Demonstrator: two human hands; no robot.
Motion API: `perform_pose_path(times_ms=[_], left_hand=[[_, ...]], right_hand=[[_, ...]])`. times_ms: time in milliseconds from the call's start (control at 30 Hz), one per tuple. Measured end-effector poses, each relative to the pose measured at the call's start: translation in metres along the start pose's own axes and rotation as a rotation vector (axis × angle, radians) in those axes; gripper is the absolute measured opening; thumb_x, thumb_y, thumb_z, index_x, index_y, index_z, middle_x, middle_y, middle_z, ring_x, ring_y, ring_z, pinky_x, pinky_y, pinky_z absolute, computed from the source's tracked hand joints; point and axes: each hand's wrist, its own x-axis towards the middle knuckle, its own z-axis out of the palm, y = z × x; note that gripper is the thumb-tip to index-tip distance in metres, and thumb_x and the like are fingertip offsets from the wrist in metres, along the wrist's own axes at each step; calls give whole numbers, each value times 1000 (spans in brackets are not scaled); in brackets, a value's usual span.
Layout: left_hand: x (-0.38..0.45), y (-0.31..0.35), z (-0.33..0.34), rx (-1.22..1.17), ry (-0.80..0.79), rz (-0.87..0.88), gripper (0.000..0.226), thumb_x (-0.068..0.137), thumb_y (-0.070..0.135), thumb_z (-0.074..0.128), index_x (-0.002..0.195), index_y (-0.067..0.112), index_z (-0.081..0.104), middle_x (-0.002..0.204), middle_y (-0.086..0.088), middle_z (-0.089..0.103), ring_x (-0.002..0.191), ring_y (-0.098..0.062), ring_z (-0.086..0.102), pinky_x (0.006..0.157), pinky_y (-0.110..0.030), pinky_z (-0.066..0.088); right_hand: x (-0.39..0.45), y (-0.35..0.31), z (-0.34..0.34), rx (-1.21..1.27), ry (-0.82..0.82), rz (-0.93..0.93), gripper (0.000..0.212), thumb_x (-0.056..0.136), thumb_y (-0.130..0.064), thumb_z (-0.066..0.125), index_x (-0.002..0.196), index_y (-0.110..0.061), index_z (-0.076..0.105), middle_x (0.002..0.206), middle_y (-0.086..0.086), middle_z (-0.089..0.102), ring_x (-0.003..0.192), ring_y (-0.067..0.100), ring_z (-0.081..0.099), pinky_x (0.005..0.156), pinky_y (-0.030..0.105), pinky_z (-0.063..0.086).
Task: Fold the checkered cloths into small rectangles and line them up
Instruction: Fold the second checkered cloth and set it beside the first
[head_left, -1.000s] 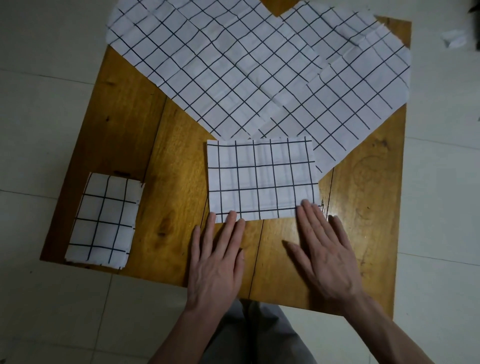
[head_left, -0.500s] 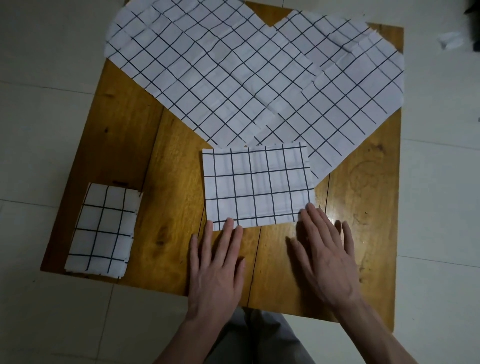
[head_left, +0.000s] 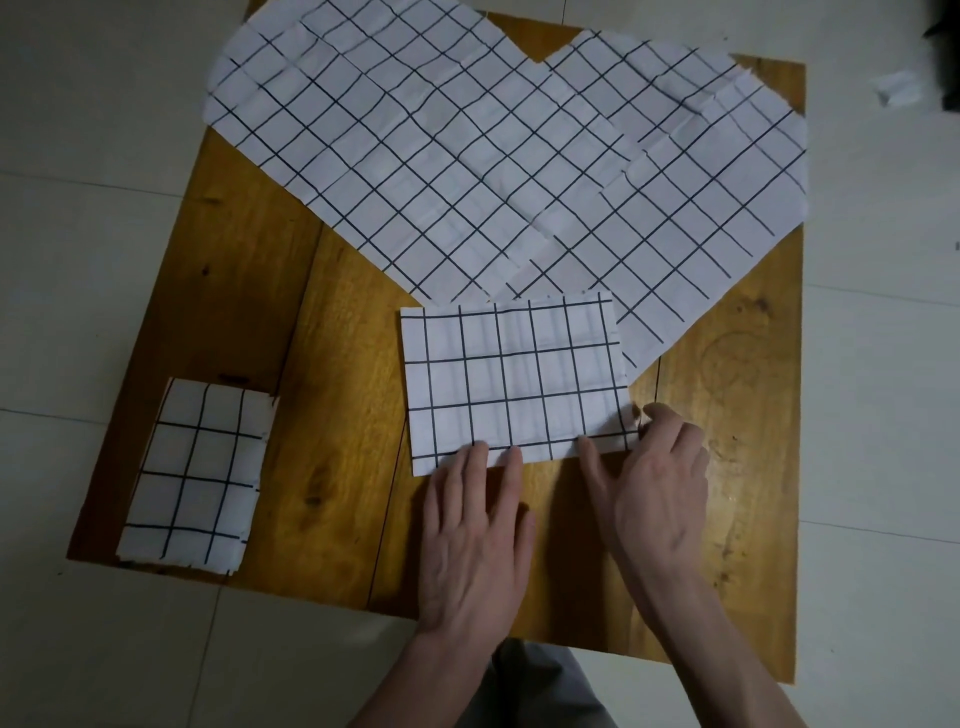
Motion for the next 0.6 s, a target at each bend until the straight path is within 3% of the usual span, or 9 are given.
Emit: perform_pose_path(times_ms=[100,233,433,533,600], left_hand=[[-2,2,1,25,-20,-18,62,108,50,28,163,21,33,161,-18,40,150,-36,39,117,-55,41],[-2,3,1,31,-21,-13,63,107,51,28,164,21,32,162,-18,39,150,-36,38,118,-55,40],[-2,4,1,24,-25,-30,64,107,52,26,163,22,33,162,-17,41,150,-36,40,117,-55,42],[-3,7,0,14,-28,-45,63,107,51,27,162,22,35,160,-16,43,149,-35,41,116,-54,43],[-5,10,0,16,-21,-56,63,106,51,29,161,22,38,159,-17,45,148,-34,41,117,-53,41]], right_hand=[[4,-11,-10,-105,-85,85,73,90,-56,71,136,-6,46,122,20,56,110,40,60,89,50,50],[7,-16,-14,-112,-163,145,62,93,-59,64,127,-10,47,121,14,59,114,37,60,93,49,46],[5,-8,-3,331,-118,131,47,93,-41,74,124,-10,56,119,10,57,104,29,57,90,50,53],[-2,-13,-4,683,-78,168,18,96,-34,72,104,-26,58,95,-4,65,79,11,61,72,37,54],[-6,-16,-7,796,-39,180,12,99,-30,69,96,-28,58,80,-9,64,65,3,54,62,27,47]])
